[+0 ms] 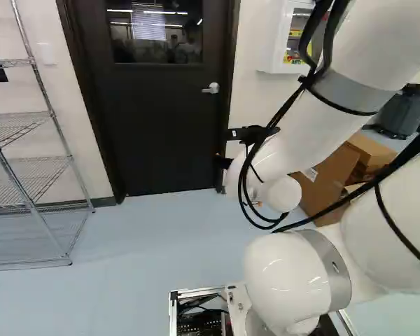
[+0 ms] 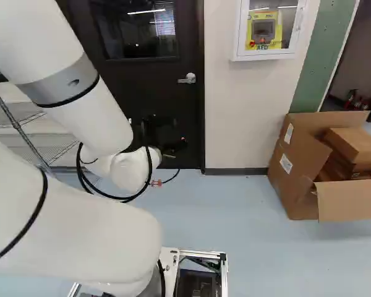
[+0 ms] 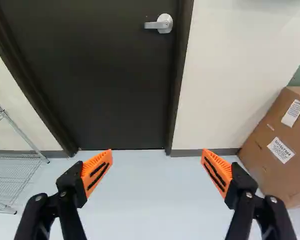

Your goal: Open the door and move inside

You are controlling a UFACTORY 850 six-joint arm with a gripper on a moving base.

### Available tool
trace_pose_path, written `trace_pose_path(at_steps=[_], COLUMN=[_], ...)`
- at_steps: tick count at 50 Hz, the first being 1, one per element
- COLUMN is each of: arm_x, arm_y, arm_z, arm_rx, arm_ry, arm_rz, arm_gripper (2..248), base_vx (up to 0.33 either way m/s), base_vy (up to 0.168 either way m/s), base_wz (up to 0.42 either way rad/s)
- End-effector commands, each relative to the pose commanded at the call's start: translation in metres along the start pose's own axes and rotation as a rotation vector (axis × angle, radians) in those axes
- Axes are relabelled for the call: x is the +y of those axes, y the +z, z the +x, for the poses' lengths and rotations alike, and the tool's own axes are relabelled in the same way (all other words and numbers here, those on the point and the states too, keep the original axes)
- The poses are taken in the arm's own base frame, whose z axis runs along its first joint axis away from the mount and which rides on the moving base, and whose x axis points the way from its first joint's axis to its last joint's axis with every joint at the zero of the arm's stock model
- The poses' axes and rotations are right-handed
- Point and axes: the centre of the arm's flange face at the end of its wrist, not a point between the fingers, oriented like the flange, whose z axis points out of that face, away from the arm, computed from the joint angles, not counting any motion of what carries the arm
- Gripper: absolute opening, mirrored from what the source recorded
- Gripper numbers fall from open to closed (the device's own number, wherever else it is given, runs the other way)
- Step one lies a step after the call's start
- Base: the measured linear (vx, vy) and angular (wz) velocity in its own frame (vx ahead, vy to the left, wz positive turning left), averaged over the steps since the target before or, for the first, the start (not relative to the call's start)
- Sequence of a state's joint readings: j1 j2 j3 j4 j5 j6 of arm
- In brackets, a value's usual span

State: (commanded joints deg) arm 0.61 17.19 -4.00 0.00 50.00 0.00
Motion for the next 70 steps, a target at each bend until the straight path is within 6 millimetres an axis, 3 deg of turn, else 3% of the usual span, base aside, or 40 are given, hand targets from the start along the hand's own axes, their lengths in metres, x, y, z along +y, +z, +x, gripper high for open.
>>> trace_pose_path(at_steps=[70], arm_x=[0.0], arm_y=[0.0], arm_z=[0.0], arm_rx=[0.0], arm_ry=[0.0], arm_rz=[0.0], arm_gripper=[247], base_vx=[0.199], base_vy=[0.073], base_wz=[-0.02])
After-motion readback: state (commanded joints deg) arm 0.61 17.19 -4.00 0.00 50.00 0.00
